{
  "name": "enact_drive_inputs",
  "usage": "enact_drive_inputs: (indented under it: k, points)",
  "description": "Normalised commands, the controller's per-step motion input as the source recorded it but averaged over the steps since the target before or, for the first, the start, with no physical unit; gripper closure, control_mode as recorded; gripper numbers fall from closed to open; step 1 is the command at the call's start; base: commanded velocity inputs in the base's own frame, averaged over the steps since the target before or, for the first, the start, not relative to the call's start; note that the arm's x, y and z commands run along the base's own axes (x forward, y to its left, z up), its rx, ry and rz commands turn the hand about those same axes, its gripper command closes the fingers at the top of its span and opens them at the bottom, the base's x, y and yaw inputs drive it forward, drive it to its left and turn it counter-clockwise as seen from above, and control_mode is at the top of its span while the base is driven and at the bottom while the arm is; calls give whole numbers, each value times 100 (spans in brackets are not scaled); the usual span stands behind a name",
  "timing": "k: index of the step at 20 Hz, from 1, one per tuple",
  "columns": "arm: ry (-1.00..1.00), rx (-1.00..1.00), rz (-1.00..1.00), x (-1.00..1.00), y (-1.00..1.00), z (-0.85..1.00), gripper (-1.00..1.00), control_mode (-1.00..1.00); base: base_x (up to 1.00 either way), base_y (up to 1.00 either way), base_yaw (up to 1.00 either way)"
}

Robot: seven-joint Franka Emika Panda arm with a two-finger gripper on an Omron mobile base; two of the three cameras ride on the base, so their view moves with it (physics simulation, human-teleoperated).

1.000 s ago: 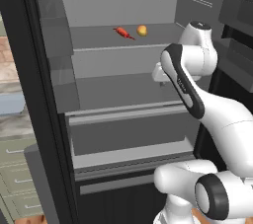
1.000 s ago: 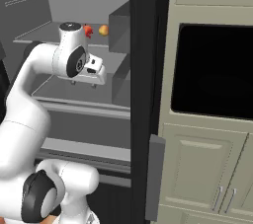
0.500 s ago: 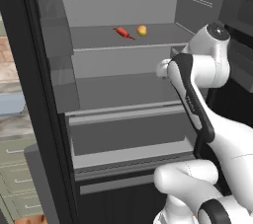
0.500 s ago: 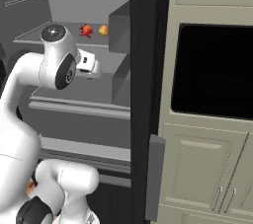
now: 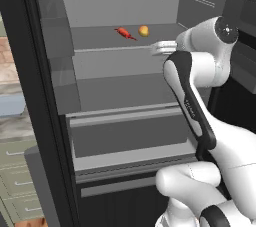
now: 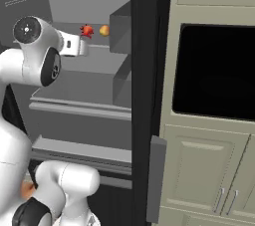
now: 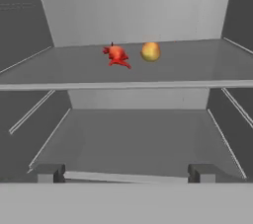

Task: Take the fish out of the fridge, briefly rinse it in the sink, and place it on the tray next to the sink.

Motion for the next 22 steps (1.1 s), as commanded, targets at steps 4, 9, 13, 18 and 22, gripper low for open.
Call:
enact_drive_inputs:
  k: [4,9,13,18,22]
  points:
    - [-2,25,14,14,2,68,-100,-100,0,0,0]
    - [0,6,5,2,3,6,-100,-100,0,0,0]
    - [0,-4,0,34,31,0,-100,-100,0,0,0]
    - [4,-8,0,58,36,-8,-100,-100,0,0,0]
    - [6,-4,0,58,7,-26,-100,-100,0,0,0]
